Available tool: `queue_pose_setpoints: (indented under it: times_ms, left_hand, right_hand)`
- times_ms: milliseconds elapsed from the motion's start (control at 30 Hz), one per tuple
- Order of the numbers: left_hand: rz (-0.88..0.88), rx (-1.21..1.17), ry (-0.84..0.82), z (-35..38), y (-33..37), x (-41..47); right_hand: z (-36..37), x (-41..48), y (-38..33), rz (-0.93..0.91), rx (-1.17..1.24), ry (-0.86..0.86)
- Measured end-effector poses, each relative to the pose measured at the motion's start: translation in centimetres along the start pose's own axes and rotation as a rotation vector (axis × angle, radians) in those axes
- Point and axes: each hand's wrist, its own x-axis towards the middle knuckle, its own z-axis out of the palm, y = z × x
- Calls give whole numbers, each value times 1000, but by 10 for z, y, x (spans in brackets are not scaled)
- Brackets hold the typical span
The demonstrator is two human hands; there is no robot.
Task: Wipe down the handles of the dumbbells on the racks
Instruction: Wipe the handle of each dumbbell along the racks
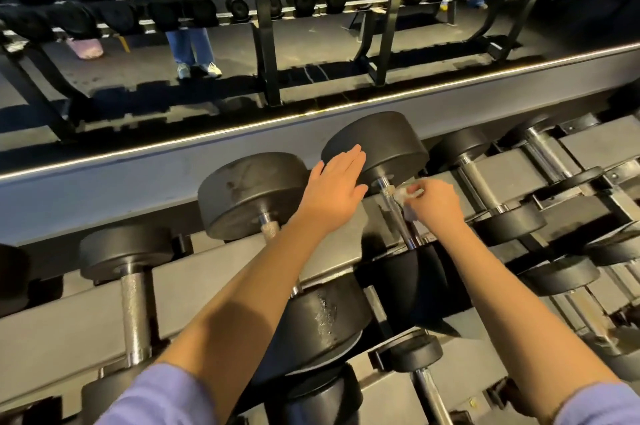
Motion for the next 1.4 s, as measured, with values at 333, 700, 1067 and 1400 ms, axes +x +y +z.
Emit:
queue_pose_setpoints:
  times_ms: [333,700,1067,1400]
  left_hand:
    - [-73,76,153,41,-1,6]
    - [-99,48,152,37,8,7]
    - [-38,-3,157,27,19,27]
    - [2,-25,169,27,17,20]
  right_hand:
    - [9,47,-8,-92,196,-27]
    - [-9,25,29,-186,-223,-314]
    - [-6,20,26,-142,-213,-284]
    - [7,39,-7,-93,238,-58]
